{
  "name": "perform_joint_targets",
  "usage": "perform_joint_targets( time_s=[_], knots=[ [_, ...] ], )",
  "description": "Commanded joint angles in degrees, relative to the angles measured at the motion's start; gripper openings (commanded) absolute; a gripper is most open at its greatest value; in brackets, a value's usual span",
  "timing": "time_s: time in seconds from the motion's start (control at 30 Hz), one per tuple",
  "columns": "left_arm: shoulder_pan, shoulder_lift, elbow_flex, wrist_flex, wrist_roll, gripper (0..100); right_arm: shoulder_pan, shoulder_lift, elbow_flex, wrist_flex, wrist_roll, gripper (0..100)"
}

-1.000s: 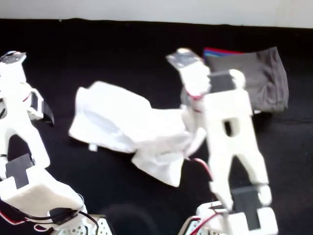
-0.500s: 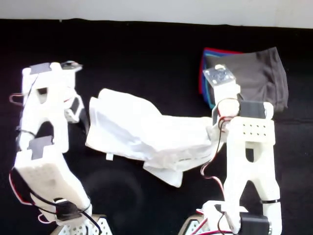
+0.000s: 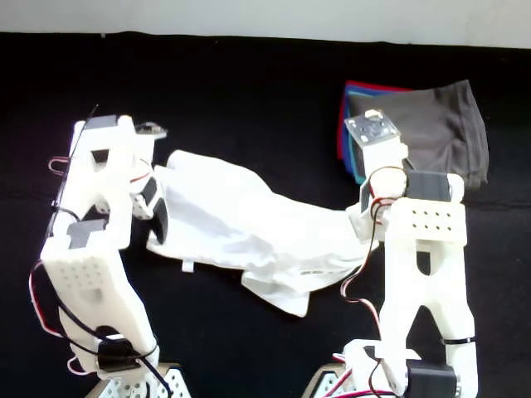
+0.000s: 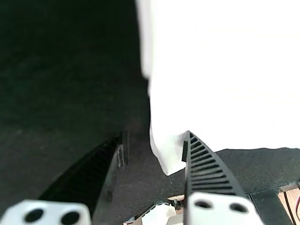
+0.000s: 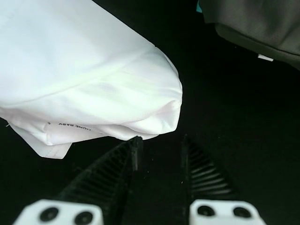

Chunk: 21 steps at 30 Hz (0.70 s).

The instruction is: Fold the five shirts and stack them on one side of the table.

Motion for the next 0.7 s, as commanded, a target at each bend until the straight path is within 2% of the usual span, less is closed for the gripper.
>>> perform_joint_targets(
  time_s=[0.0,0.13,0.27,0.3,0.47,0.67],
  knots=[
    [0.22,0.66,-0.31,-1.32,-0.26,20,0.13,-2.07,-0.40,1.36,0.44,14.0],
    [0.92,1.01,-0.31,-2.81,-0.26,18,-1.54,-2.07,-0.31,3.30,0.44,14.0],
    [3.12,1.01,-0.13,-2.81,-0.26,2,-3.91,-3.82,0.22,3.12,0.35,9.9],
    [3.65,1.01,-0.13,-2.81,-0.26,1,-4.53,-4.88,0.22,3.21,0.35,8.7],
    [4.62,0.40,-1.71,-2.02,-0.18,1,-8.75,-11.12,4.97,1.36,-3.43,6.9],
    [2.68,0.40,-13.49,7.12,0.44,1,-19.56,-16.40,23.43,-10.24,-3.16,7.4]
  ],
)
